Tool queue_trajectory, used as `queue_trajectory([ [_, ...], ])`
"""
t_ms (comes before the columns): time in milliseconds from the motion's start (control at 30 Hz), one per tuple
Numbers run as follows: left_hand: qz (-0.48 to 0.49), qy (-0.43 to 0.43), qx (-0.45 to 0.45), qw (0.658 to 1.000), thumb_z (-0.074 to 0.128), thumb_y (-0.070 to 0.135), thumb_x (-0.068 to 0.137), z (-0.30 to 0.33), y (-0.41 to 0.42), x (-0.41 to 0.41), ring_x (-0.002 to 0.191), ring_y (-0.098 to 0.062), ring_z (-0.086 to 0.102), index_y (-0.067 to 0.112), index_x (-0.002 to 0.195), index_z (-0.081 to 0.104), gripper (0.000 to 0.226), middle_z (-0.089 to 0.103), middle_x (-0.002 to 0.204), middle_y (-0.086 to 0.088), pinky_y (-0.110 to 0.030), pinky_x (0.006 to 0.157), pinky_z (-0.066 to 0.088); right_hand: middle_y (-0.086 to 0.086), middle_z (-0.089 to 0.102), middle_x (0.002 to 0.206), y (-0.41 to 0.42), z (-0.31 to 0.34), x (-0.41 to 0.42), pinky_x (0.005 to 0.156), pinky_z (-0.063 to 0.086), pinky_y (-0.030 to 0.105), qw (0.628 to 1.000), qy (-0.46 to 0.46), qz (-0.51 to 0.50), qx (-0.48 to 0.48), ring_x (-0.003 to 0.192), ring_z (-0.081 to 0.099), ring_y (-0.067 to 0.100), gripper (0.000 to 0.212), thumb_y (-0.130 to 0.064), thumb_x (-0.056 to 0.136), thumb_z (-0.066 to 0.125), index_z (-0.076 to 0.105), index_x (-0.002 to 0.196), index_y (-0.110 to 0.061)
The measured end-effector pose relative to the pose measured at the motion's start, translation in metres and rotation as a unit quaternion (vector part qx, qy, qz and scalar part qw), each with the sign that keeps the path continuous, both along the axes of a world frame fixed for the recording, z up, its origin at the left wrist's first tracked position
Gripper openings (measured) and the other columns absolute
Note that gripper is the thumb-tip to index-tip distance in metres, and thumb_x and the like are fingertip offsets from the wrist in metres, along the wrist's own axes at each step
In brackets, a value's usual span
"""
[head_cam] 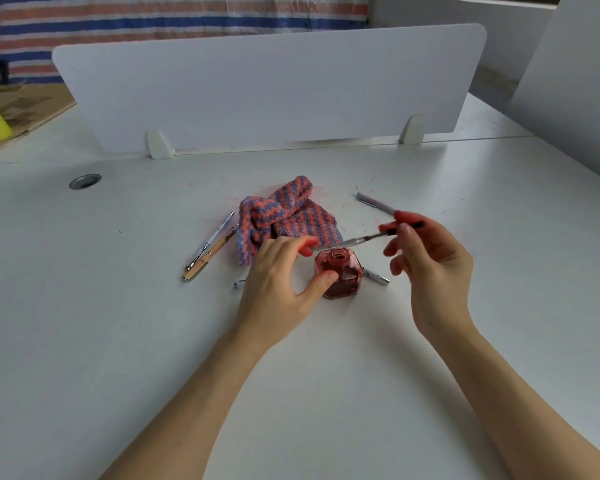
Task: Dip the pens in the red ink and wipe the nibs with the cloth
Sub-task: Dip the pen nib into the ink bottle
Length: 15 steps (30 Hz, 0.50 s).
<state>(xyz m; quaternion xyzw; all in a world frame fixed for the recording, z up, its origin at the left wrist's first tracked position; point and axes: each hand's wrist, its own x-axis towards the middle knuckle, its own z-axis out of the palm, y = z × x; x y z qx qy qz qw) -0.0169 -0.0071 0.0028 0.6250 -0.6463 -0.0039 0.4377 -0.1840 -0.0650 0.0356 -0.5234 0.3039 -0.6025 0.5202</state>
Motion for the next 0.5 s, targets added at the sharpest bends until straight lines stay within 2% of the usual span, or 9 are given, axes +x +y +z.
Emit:
queue_trajectory([
  [67,0.031,-0.055,0.037,0.997,0.048,0.064,0.073,-0.004,-0.004,-0.003,0.104,-0.016,0.043,0.011,0.122,0.052,0.073,0.058,0.109,0.000,-0.034,0.089,0.031,-0.009,0.070,0.072,-0.004,0.001,0.000,0.047,0.041,0.019,0.999,0.013,-0.041,-0.023,0.058,0.054,0.011,0.022,-0.001,0.089,0.052,0.064,0.093,-0.019],
  [133,0.059,-0.104,0.076,0.990,0.043,0.072,0.067,-0.008,-0.007,-0.008,0.111,-0.018,0.040,0.010,0.127,0.049,0.087,0.059,0.114,-0.001,-0.035,0.089,0.020,-0.009,0.070,0.074,-0.004,0.001,0.001,0.049,0.041,0.021,0.996,0.037,-0.064,-0.047,0.059,0.054,0.010,0.023,-0.004,0.089,0.053,0.063,0.096,-0.024],
  [233,0.067,-0.123,0.066,0.988,0.044,0.073,0.064,-0.012,-0.011,-0.009,0.107,-0.019,0.045,0.014,0.116,0.058,0.080,0.063,0.104,-0.001,-0.034,0.083,0.019,0.001,0.066,0.082,-0.003,0.001,0.006,0.056,0.043,0.019,0.992,0.075,-0.055,-0.088,0.065,0.053,0.010,0.027,-0.010,0.087,0.052,0.060,0.100,-0.033],
  [333,0.071,-0.120,0.038,0.990,0.048,0.070,0.064,-0.014,-0.014,-0.007,0.102,-0.016,0.043,0.014,0.105,0.061,0.070,0.065,0.095,0.002,-0.033,0.080,0.020,0.007,0.063,0.084,-0.004,0.004,0.009,0.057,0.044,0.017,0.990,0.091,-0.024,-0.105,0.064,0.053,0.007,0.030,-0.007,0.089,0.051,0.057,0.108,-0.030],
  [500,0.063,-0.124,0.016,0.990,0.050,0.067,0.064,-0.014,-0.013,-0.008,0.101,-0.015,0.042,0.012,0.105,0.060,0.069,0.065,0.093,0.001,-0.033,0.081,0.021,0.000,0.062,0.082,-0.008,0.005,0.008,0.058,0.046,0.016,0.986,0.090,-0.038,-0.133,0.064,0.054,0.005,0.036,-0.006,0.090,0.048,0.048,0.120,-0.026],
])
